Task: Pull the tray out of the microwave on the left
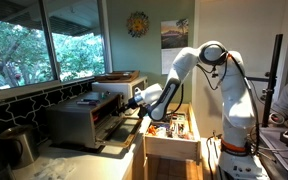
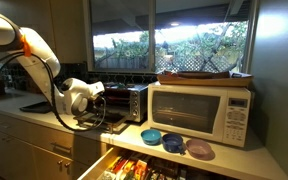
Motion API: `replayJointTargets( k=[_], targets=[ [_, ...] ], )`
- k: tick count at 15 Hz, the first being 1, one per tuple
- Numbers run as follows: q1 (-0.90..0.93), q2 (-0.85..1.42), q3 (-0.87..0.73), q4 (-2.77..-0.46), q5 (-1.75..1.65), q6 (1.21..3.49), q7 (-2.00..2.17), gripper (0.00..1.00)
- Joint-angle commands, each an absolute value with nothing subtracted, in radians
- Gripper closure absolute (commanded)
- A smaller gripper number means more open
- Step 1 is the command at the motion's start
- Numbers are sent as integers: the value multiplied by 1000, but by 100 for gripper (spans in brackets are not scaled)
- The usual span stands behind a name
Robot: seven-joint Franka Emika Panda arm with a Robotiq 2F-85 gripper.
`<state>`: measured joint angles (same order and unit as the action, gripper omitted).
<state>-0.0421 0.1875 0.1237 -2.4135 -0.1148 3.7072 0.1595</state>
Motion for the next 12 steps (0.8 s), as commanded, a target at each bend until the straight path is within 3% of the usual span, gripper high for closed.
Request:
replayJointTargets(
  k=[1, 12],
  targets=[
    [-62, 285, 127, -2322, -202, 3730, 154, 0],
    [-51, 428, 117, -2140, -229, 3790, 97, 0]
  ],
)
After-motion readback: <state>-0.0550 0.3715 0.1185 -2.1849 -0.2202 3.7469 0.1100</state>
